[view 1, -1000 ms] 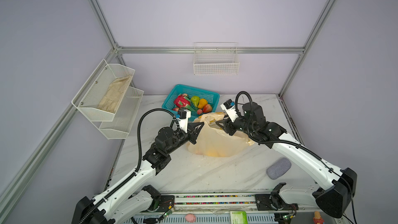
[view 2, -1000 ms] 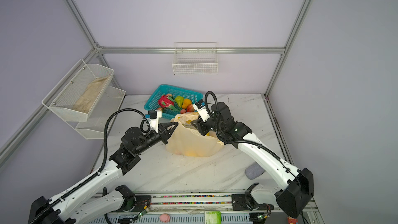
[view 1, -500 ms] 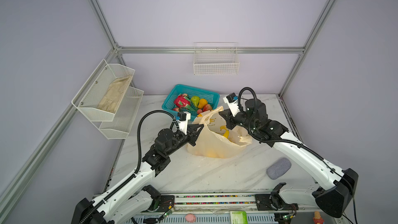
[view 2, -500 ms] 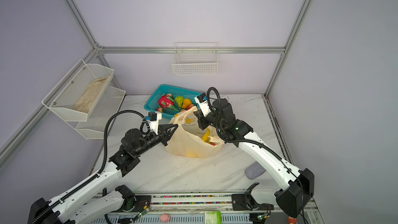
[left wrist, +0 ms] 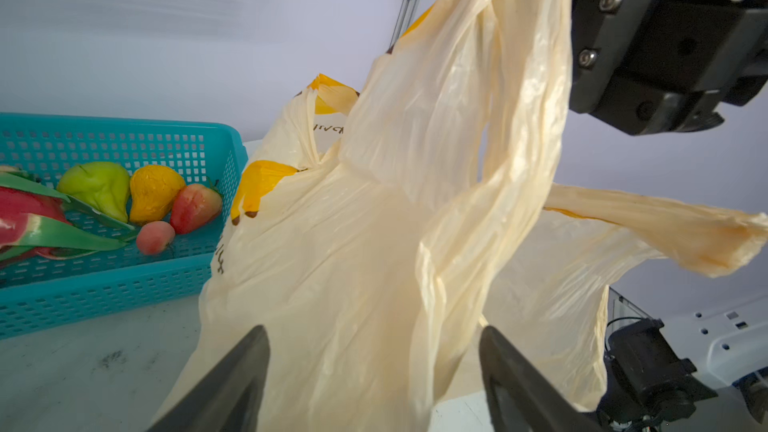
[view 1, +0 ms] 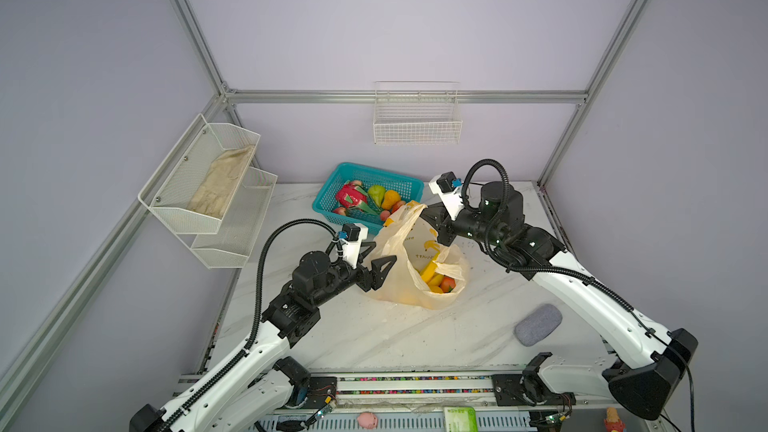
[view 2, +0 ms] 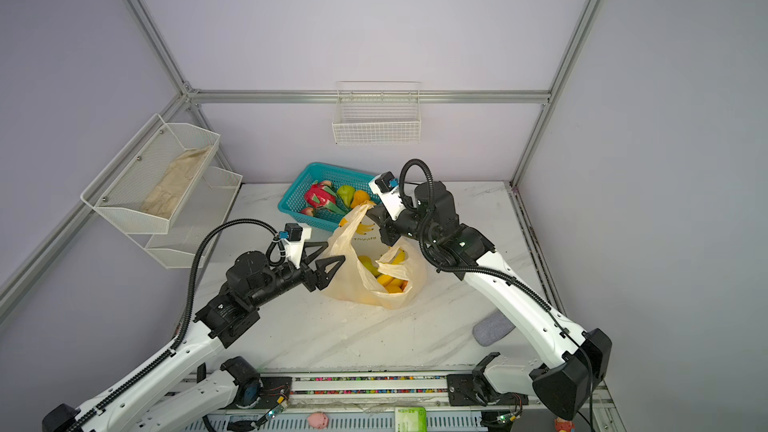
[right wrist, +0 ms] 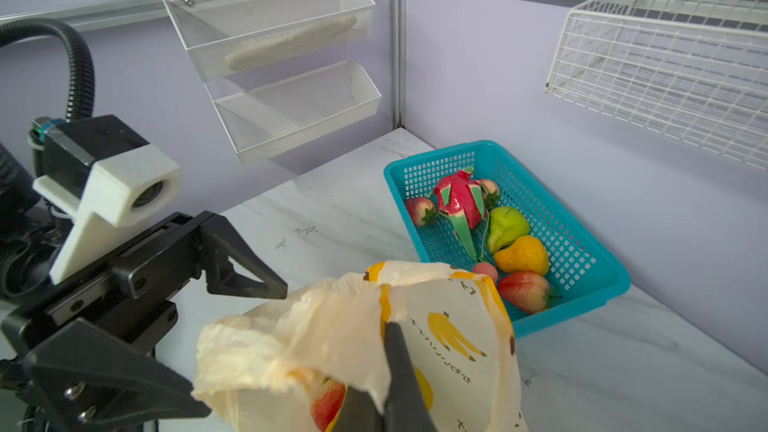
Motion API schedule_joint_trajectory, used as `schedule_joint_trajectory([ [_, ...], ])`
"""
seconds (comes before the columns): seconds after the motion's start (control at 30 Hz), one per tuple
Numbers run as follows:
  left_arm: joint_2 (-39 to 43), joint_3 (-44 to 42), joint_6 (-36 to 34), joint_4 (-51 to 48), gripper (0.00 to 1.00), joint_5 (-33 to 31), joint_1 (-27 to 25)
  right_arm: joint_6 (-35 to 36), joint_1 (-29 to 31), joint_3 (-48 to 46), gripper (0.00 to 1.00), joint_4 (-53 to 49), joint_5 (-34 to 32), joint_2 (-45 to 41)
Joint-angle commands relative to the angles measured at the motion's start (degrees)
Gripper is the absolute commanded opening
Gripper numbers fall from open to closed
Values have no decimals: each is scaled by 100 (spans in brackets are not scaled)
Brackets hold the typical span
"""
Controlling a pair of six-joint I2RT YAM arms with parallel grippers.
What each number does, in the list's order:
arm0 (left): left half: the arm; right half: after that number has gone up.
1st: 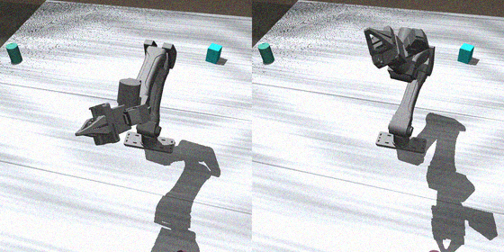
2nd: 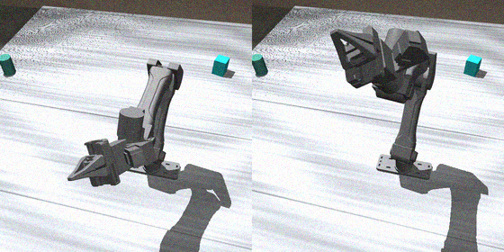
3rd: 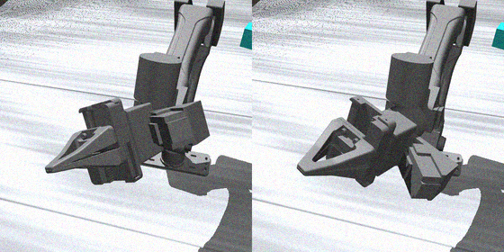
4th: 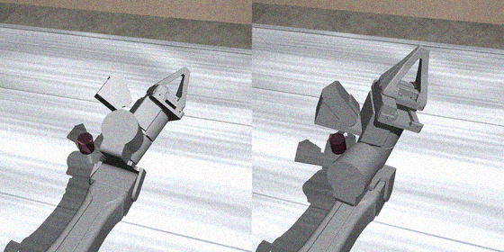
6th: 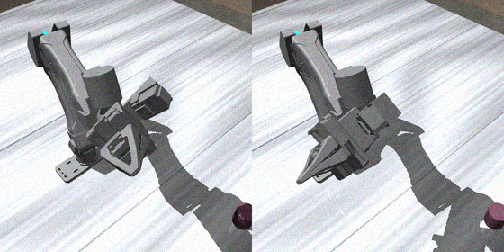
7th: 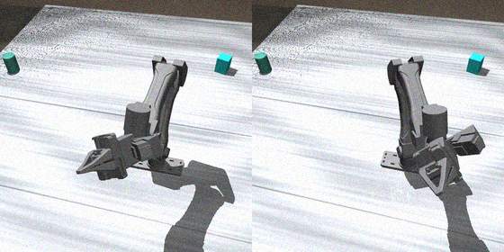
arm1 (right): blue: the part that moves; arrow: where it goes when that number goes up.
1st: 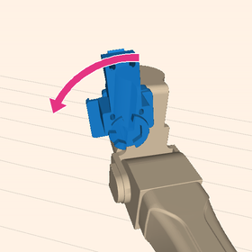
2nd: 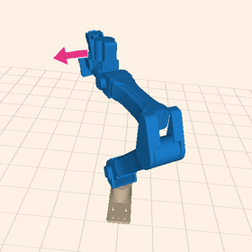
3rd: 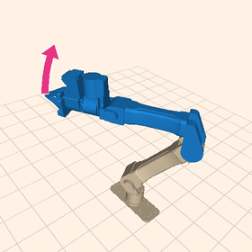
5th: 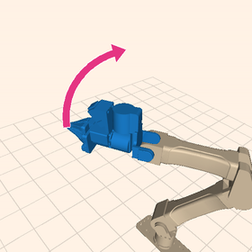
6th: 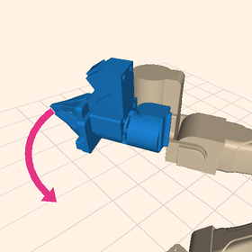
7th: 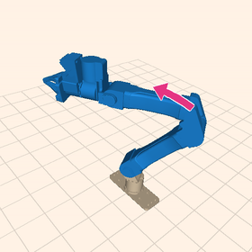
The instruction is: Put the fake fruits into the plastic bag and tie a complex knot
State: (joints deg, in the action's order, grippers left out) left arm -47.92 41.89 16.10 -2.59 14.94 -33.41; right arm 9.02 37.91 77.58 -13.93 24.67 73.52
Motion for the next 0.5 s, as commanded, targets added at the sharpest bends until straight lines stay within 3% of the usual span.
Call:
schedule_joint_trajectory([
  [0.0, -169, 1361, -698, -641, 83, 326, 27, 291, -12, 330, 0, -201, 640, -7],
  [0.23, -1098, 3007, -1714, -2008, 87, 821, 36, 218, -12, 624, 0, -155, 1226, 142],
  [0.47, -1667, 3707, -1768, -1986, 92, 1441, 36, 28, -12, 837, 0, -127, 1415, 245],
])
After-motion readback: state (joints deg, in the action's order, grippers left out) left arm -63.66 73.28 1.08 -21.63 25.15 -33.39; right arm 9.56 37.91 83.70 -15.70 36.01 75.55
